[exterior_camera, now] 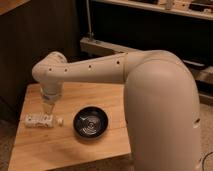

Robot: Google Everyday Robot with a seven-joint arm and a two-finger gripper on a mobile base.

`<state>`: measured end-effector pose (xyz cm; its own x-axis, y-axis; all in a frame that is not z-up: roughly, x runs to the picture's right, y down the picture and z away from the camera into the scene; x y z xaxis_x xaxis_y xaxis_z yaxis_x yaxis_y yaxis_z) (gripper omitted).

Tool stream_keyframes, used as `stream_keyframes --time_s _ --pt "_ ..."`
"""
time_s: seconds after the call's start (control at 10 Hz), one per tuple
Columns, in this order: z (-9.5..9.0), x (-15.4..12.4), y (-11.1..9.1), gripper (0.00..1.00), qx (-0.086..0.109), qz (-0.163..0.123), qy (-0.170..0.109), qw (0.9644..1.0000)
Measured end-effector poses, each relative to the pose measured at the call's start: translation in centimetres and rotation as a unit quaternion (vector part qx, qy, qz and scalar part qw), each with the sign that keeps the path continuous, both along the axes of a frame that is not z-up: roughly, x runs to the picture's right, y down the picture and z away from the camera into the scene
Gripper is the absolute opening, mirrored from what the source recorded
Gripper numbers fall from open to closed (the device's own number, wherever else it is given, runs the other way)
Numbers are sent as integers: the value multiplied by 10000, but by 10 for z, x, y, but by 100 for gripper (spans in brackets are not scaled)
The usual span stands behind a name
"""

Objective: Place the bottle in the ceramic bowl

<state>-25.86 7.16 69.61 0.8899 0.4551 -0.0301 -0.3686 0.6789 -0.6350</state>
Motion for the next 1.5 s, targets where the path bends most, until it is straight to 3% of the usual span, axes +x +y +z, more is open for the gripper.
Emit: stream_keyframes --time_s 0.9,1.1,1.5 --pt "1 -1 0 65 -5 -44 -17 10000" --pt "8 -9 -4 65 84 -126 -251 9996" --pt "30 -69 -22 65 344 -408 -772 9956"
